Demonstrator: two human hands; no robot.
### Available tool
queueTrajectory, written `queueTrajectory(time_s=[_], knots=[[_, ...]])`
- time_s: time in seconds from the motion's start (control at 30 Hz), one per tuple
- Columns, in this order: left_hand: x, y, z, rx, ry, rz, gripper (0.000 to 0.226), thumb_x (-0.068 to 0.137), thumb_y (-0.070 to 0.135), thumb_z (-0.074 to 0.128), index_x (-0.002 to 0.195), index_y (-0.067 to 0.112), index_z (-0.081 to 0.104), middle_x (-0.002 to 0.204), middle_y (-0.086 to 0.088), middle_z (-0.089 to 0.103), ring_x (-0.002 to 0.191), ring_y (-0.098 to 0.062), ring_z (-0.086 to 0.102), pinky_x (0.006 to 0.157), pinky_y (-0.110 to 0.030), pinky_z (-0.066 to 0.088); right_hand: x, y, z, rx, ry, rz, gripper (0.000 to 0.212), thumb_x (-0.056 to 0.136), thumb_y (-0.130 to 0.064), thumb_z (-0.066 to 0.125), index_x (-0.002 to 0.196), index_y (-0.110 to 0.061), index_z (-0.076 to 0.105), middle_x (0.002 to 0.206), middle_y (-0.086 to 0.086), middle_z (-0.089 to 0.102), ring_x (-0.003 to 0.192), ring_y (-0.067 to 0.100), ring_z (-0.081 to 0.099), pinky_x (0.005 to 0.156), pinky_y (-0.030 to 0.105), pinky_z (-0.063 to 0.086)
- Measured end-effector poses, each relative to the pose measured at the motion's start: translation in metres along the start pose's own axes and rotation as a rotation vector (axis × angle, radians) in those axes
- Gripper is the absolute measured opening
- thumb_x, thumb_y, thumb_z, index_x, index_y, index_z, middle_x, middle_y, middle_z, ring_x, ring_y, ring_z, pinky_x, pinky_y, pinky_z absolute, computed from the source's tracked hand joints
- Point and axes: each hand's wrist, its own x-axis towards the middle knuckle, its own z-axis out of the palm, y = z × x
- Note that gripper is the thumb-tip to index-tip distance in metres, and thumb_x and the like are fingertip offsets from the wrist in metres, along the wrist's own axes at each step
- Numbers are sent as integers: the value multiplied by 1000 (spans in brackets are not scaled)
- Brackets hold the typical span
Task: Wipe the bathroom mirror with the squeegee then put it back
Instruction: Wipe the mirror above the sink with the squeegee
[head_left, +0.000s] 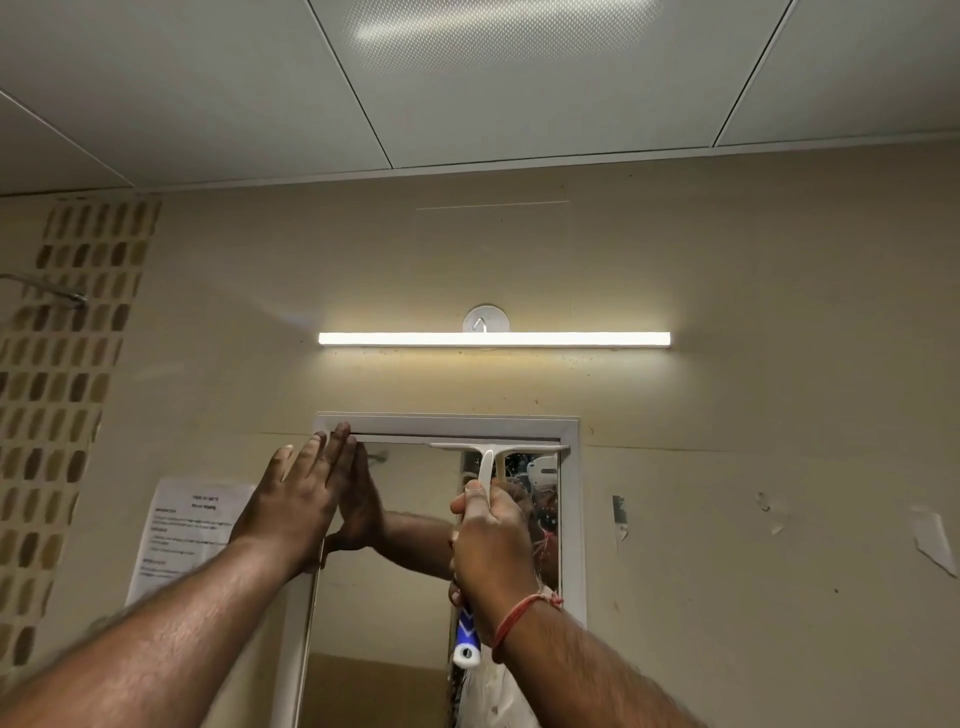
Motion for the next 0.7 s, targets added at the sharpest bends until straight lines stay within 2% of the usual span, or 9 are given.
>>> queueTrajectory(time_s=[0.2, 0.33, 0.57, 0.7], knots=[[-3, -8, -2, -26, 0, 35, 147, 92, 65, 76, 158, 2, -39, 168, -17, -44, 169, -35, -17, 136, -52, -5, -3, 6, 5, 22, -12, -2, 32, 107, -58, 44, 110, -33, 64, 107, 13, 67, 83, 23, 67, 56, 30, 52], [-2, -11, 2, -37, -6, 24, 150, 90, 68, 75, 157, 0, -40, 155, -16, -52, 168, -35, -19, 135, -52, -8, -1, 1, 7, 60, -31, 22, 31, 110, -52, 45, 108, -27, 64, 102, 15, 64, 76, 23, 64, 46, 25, 49], [1, -13, 4, -89, -23, 11, 149, 87, 72, 76, 164, 2, -32, 161, -15, -46, 169, -35, -18, 136, -52, -7, 3, -2, 10, 156, -38, 73, 38, 109, -54, 48, 109, -19, 64, 101, 21, 57, 67, 27, 59, 43, 26, 47], [-3, -14, 6, -112, -10, -1, 148, 90, 69, 76, 163, 2, -34, 165, -16, -44, 168, -36, -18, 136, -51, -8, 4, -5, 12, 147, -36, 111, 43, 108, -56, 49, 110, -16, 64, 99, 19, 58, 61, 24, 57, 42, 25, 45]])
